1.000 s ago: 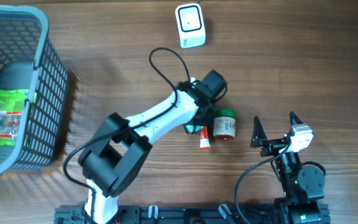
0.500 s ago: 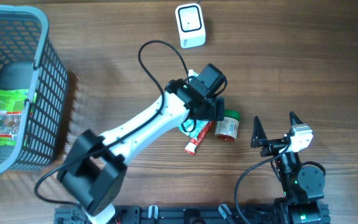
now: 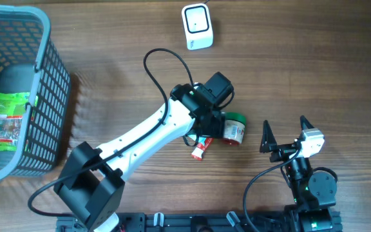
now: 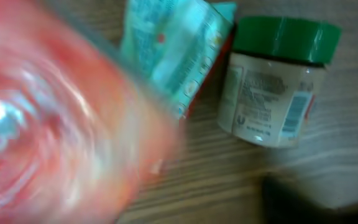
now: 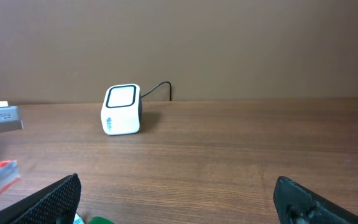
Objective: Scan the item barcode
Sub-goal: 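Carry the red and mint packets with the left gripper beside the jar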
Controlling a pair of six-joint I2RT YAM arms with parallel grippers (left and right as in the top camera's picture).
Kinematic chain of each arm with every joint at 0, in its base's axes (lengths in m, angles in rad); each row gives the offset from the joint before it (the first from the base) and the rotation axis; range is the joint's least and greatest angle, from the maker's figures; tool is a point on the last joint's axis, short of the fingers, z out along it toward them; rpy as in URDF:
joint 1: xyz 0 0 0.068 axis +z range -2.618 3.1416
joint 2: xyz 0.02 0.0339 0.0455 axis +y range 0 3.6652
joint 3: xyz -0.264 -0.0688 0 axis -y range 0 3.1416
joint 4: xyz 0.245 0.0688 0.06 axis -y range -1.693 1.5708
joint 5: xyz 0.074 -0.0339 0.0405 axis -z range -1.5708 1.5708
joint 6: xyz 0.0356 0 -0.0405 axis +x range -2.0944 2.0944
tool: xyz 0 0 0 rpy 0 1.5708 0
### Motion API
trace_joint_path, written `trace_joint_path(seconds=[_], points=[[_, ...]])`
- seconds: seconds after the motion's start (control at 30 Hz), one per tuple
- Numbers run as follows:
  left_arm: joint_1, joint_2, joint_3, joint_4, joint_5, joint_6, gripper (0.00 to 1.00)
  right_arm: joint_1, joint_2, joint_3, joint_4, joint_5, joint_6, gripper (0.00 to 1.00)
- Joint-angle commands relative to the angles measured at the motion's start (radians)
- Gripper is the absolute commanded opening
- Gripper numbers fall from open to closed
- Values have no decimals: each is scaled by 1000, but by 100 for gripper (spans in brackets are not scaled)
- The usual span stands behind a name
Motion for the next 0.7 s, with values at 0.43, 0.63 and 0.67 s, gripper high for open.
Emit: trace_joint_path(seconds=[0.43, 0.63, 0.67], points=[[64, -56, 92, -42, 64, 202, 100, -5, -5, -1, 3, -5, -6, 100], [347, -211, 375, -198, -311, 203, 100, -5, -5, -1, 3, -5, -6, 100], [409, -243, 399, -198, -400, 211, 100, -5, -5, -1, 3, -5, -6, 100]])
